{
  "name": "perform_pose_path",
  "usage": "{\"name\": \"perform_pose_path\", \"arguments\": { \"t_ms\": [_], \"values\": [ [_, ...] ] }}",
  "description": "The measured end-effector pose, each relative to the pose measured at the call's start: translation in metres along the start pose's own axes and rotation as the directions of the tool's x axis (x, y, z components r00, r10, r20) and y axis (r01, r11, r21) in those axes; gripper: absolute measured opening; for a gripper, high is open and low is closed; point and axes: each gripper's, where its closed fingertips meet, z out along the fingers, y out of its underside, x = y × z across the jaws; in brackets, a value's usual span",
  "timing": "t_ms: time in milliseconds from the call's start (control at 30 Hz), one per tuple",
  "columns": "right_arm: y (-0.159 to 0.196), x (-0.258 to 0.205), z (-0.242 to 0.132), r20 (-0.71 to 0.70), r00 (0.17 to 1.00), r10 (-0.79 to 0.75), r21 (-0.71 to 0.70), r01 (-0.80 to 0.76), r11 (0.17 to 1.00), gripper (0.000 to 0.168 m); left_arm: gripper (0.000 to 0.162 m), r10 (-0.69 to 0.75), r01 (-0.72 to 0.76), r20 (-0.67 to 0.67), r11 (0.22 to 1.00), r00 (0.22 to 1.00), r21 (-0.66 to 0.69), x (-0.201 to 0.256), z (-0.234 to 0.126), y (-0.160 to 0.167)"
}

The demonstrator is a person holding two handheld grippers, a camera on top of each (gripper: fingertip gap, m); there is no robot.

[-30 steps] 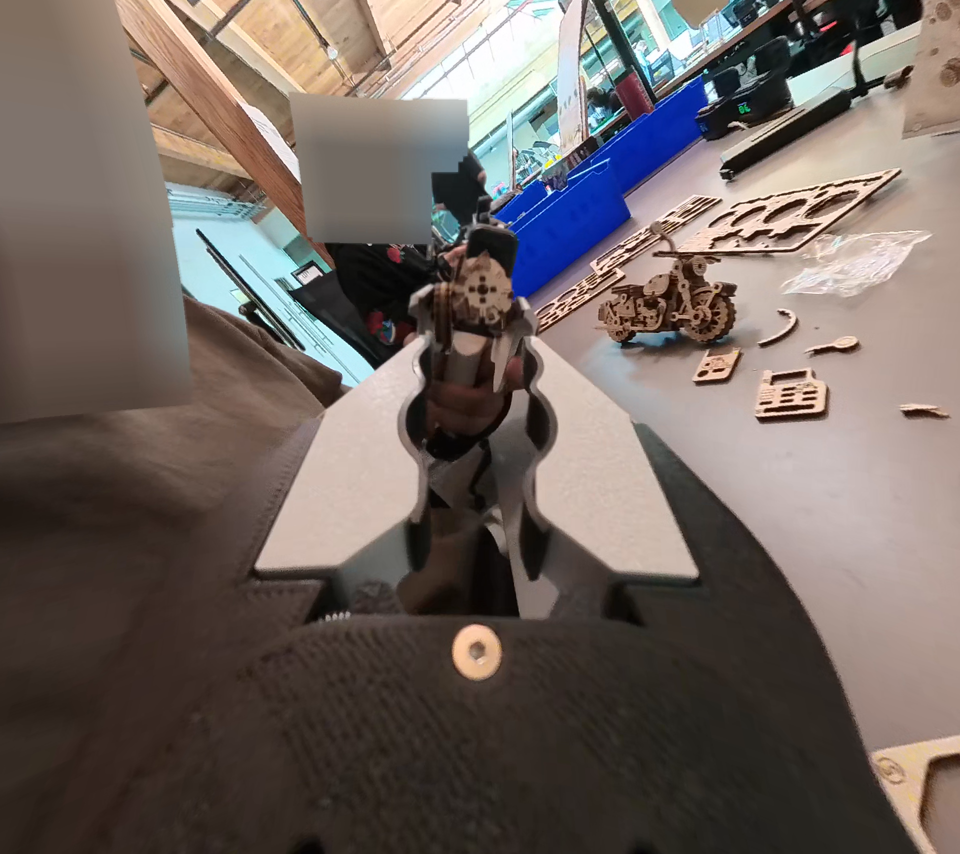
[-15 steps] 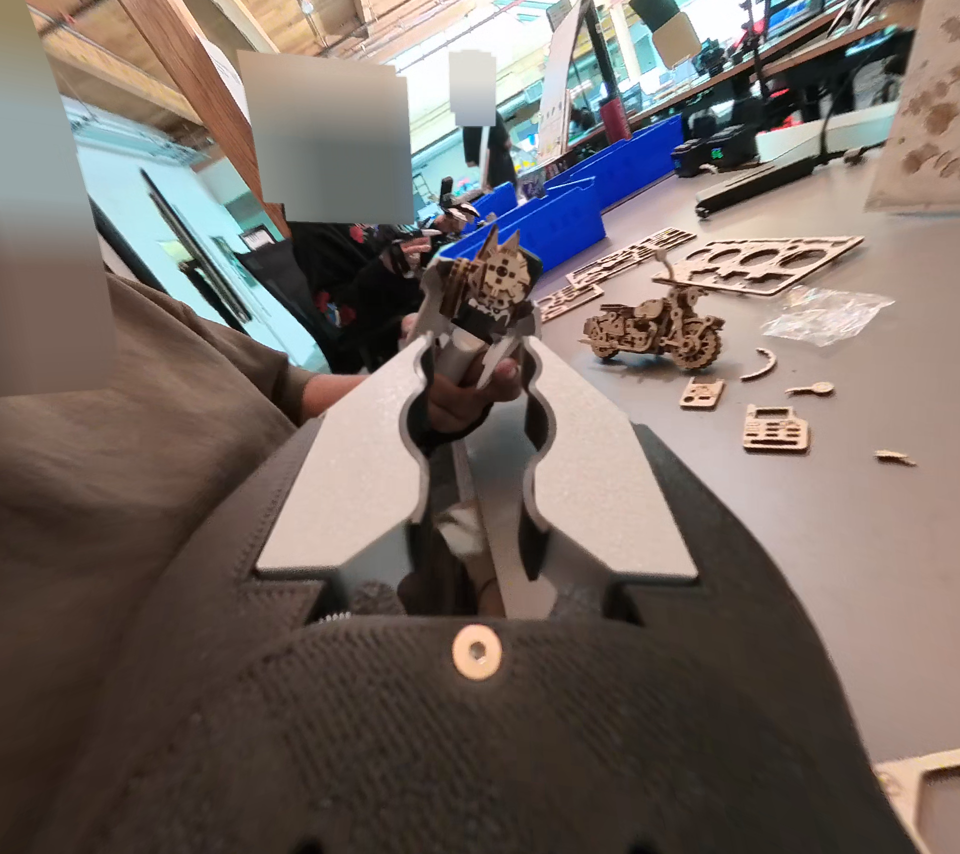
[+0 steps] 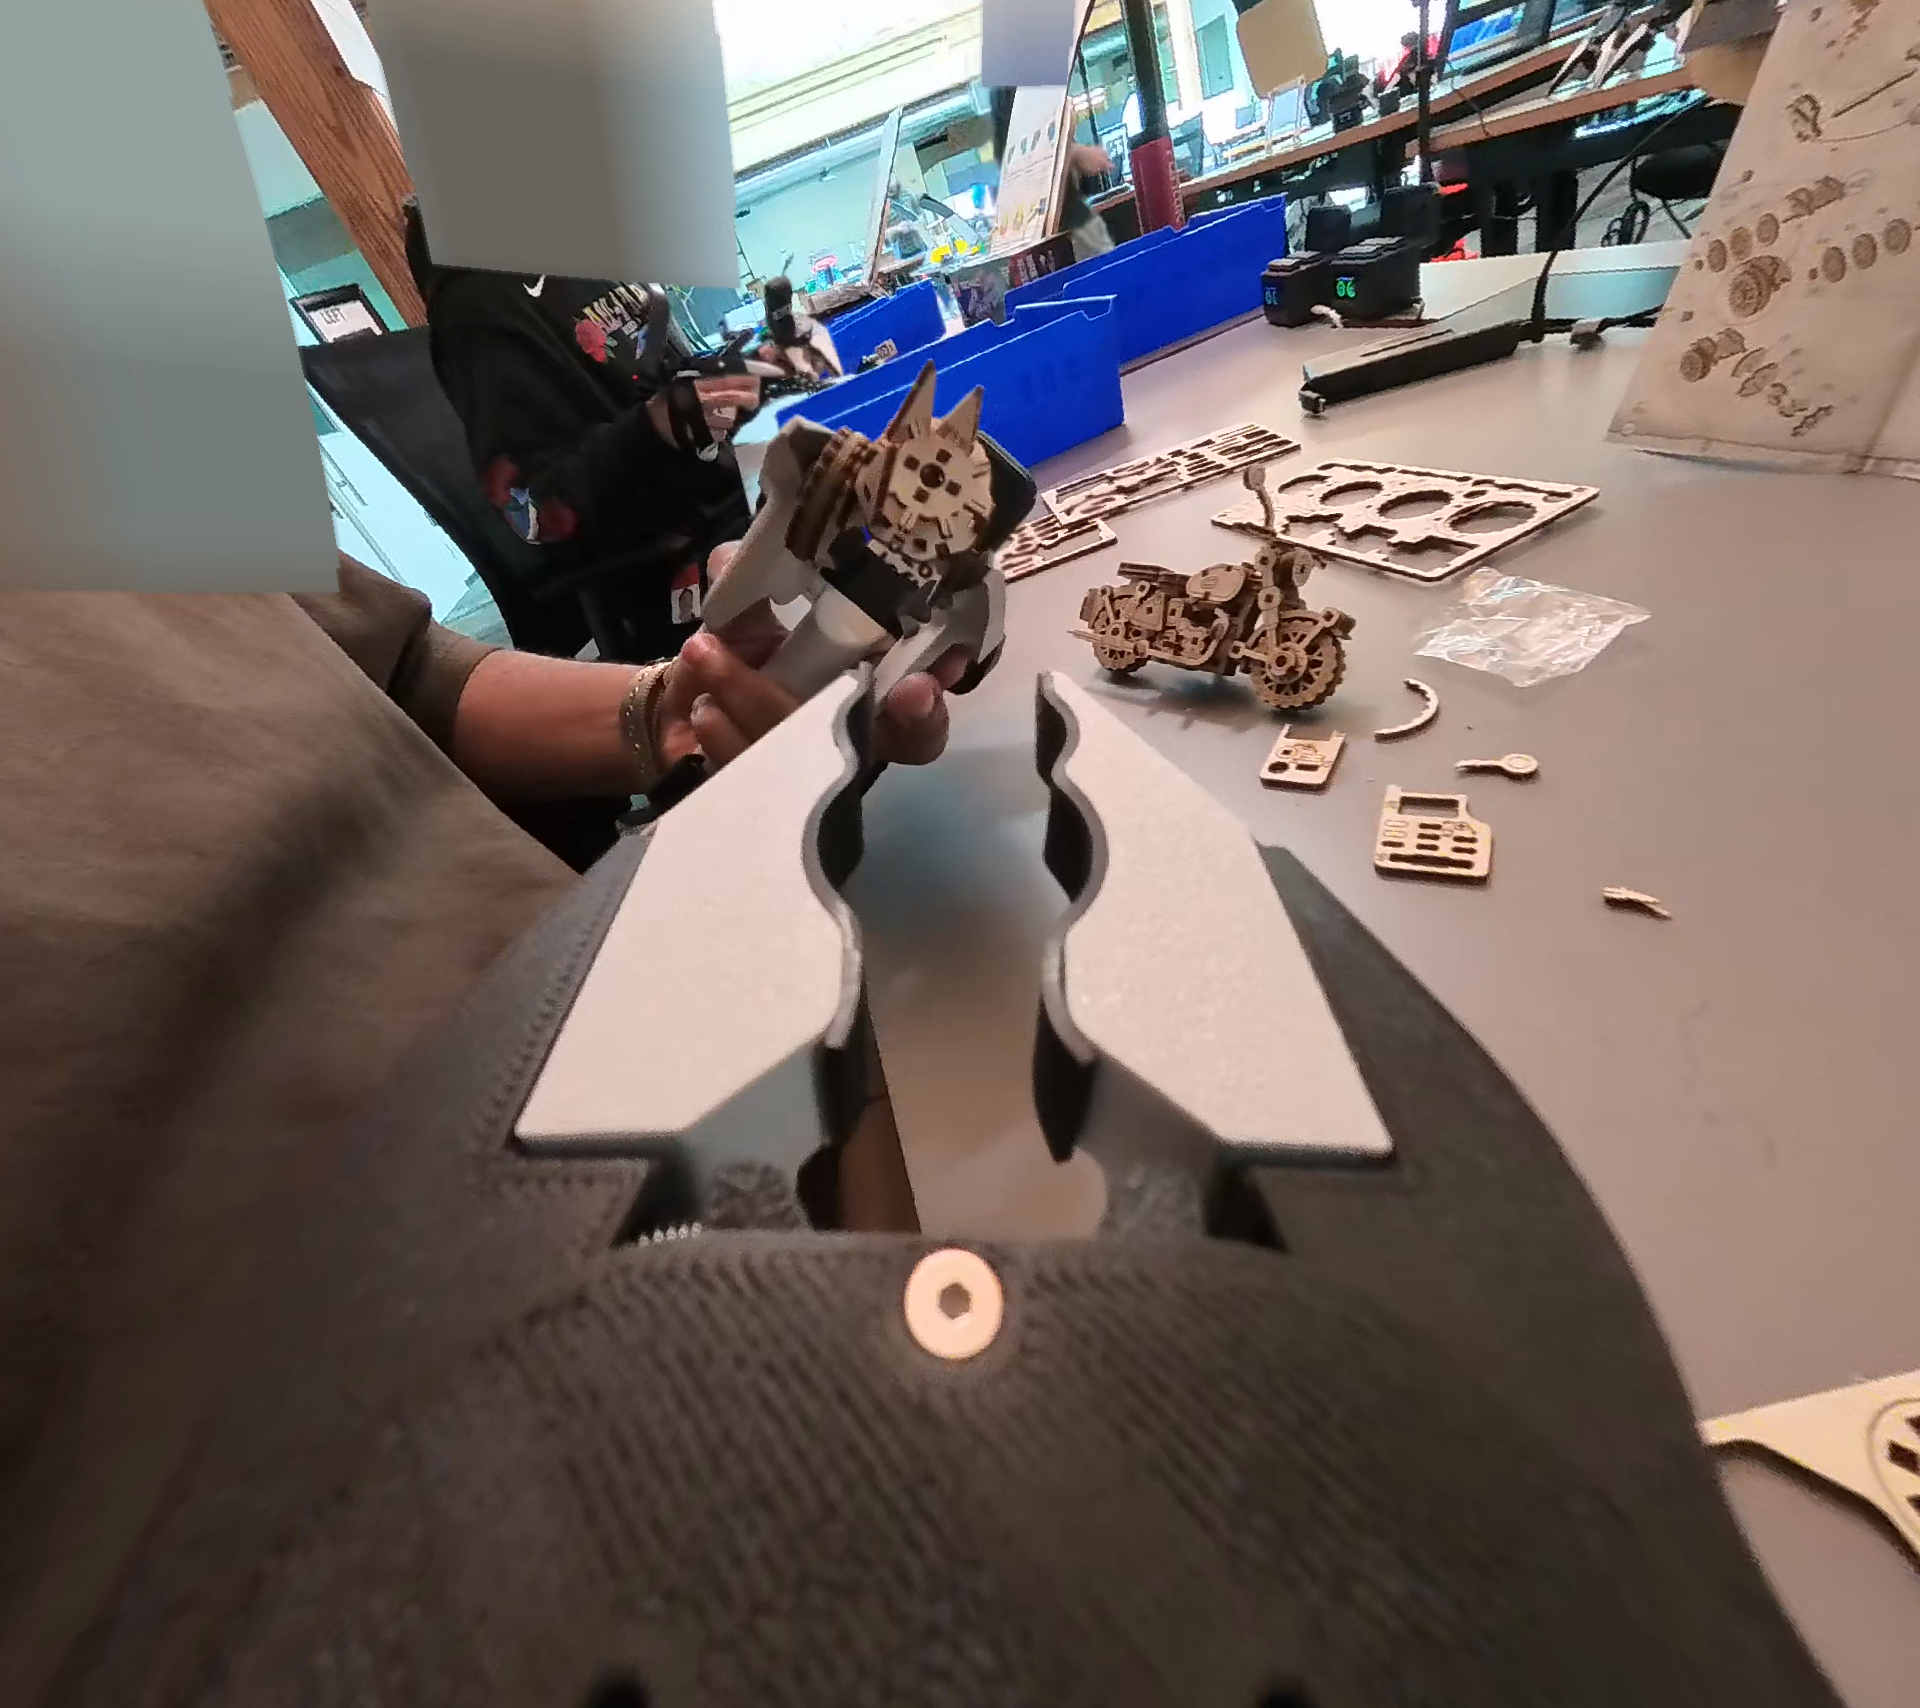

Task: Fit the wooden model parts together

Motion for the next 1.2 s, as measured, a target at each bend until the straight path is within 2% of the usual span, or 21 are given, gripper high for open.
{"name": "perform_pose_path", "arguments": {
  "t_ms": [300, 433, 900, 1200],
  "values": [
    [0.004, 0.001, 0.002, 0.003, 1.0, 0.011, -0.015, -0.011, 1.0, 0.029, 0.051, 0.217, -0.207, 0.092, 0.973, 0.972, -0.1, -0.004, 0.002, 0.008],
    [0.004, 0.001, 0.002, 0.001, 1.0, 0.007, -0.015, -0.007, 1.0, 0.028, 0.051, 0.271, -0.255, 0.115, 0.957, 0.956, -0.139, -0.006, 0.004, 0.013],
    [0.01, 0.005, 0.003, -0.009, 1.0, 0.03, -0.034, -0.03, 0.999, 0.027, 0.051, 0.231, -0.215, 0.112, 0.967, 0.966, -0.139, -0.008, 0.005, 0.015],
    [0.009, 0.012, 0.001, 0.001, 0.993, 0.115, -0.007, -0.115, 0.993, 0.027, 0.051, 0.176, -0.166, 0.099, 0.981, 0.979, -0.105, -0.007, 0.003, 0.01]
  ]
}}
